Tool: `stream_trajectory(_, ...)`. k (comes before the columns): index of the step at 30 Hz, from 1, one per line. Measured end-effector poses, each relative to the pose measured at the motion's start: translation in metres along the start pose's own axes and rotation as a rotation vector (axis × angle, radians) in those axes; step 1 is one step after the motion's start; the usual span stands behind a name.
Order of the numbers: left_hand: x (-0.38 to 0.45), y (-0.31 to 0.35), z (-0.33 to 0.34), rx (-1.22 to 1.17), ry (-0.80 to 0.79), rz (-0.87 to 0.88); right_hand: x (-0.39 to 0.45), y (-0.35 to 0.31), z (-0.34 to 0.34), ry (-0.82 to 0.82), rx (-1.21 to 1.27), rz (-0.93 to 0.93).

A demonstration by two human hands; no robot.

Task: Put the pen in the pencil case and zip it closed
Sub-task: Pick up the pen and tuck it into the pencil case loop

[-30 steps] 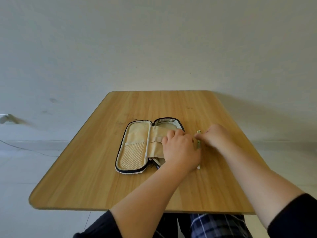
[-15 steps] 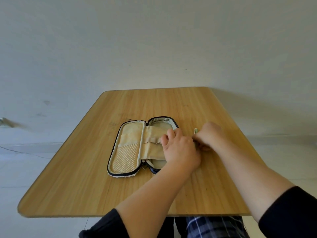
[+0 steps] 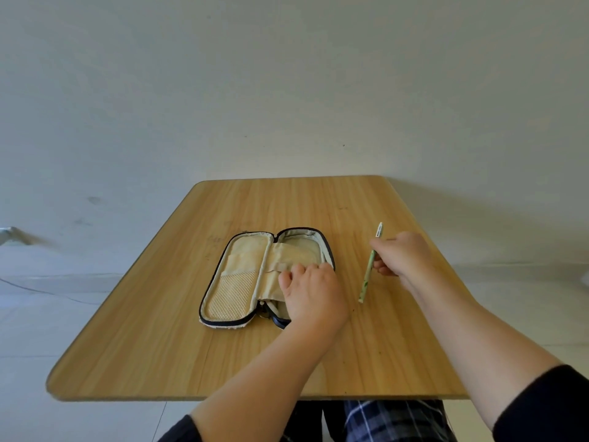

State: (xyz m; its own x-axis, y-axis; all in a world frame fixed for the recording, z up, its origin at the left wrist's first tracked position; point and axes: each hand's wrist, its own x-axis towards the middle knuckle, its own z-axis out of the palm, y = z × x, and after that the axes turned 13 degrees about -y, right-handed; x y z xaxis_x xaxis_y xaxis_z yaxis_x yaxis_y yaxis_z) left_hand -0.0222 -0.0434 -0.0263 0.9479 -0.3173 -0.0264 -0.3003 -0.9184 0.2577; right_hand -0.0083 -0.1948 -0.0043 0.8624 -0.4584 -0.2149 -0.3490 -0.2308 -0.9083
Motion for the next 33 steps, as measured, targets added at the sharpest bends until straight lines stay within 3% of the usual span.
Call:
stream_trajectory(12,-0.016,-0.063,-0.021,-0.064,-0.097,0.308,-0.02,-0.012,0.025,-0.023,0.234,-0.094)
stream_trajectory(23,-0.009,-0.117,-0.037,-0.186,-0.112,0.444,-0.017,-0.01,0.053,0.036,0.277,-0.197)
stream_trajectory(28,0.004,-0.123,-0.028,-0.593,0.154,0.193,-0.011,-0.005,0.061,0.097,0.242,-0.237)
stream_trajectory(33,0.016,-0.134,-0.018,-0.54,0.083,0.096,-0.009,-0.001,0.06,0.182,0.189,-0.255)
